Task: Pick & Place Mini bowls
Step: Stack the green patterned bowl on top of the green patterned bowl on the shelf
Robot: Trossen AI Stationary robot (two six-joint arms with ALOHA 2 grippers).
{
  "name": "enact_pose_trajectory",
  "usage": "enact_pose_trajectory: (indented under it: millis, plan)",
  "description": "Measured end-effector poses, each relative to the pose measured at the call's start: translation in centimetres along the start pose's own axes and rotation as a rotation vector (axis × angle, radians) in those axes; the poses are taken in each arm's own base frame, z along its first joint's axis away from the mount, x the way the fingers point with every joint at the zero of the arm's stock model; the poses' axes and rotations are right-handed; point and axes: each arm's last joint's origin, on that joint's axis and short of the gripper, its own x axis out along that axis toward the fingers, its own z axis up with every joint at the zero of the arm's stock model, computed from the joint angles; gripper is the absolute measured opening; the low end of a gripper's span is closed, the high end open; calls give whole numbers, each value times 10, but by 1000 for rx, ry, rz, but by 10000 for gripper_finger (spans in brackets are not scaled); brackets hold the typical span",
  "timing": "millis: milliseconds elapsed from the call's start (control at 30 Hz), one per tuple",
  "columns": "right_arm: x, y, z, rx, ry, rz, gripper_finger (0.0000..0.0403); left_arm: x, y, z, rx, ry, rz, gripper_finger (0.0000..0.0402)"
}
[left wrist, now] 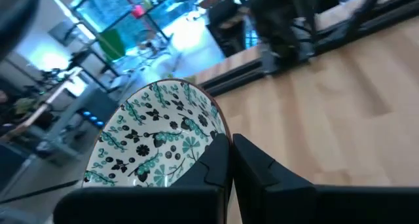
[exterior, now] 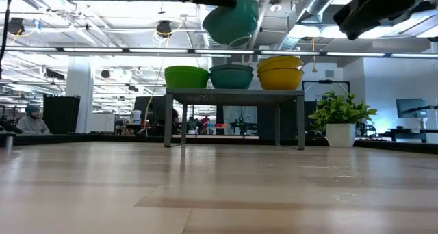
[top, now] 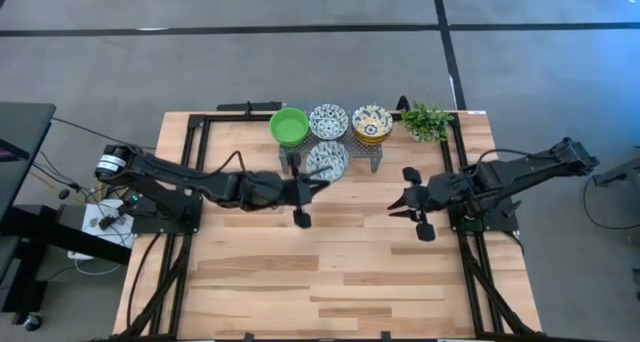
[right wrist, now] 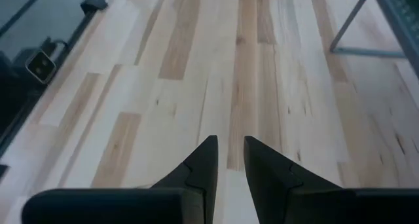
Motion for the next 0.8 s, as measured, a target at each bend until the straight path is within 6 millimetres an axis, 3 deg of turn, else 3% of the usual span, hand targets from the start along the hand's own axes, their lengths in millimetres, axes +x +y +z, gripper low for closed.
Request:
enact_pose_trajectory:
  millis: [500, 800]
  plan:
    - [6, 1, 3, -3, -22, 2, 70, 21, 65, -32, 87, 88, 149, 8]
    - [6, 1, 3, -28, -22, 3, 70, 28, 89, -45, 60, 51, 140, 8]
